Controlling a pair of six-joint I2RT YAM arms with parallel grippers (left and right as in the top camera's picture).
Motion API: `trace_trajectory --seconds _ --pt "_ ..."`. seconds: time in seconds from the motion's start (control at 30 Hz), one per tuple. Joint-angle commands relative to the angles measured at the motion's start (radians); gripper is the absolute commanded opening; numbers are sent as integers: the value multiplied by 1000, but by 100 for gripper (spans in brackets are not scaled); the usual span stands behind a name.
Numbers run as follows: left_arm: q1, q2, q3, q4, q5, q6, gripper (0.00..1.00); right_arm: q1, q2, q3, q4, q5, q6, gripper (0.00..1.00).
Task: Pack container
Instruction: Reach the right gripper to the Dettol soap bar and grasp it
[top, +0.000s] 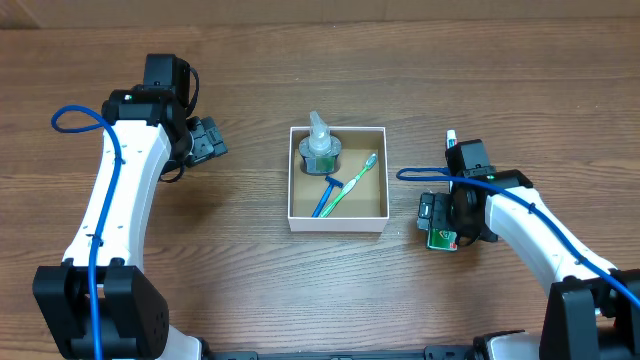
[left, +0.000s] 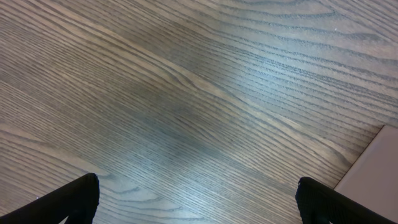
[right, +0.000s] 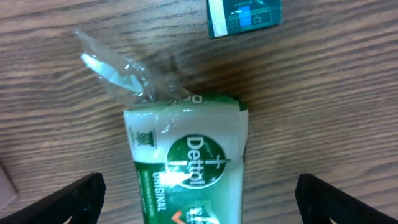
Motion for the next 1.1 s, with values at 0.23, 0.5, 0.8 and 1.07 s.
trace_trajectory --seconds 0.23,0.5,0.8,1.07 --pt "4 -24 21 1 -10 1 100 -1 -3 -73 57 21 13 100" --pt "4 -24 21 1 -10 1 100 -1 -2 -118 126 21 5 98" --pt "4 -24 21 1 -10 1 100 -1 -2 -118 133 21 5 68" --pt "4 -24 21 1 -10 1 100 -1 -3 -57 41 21 6 50"
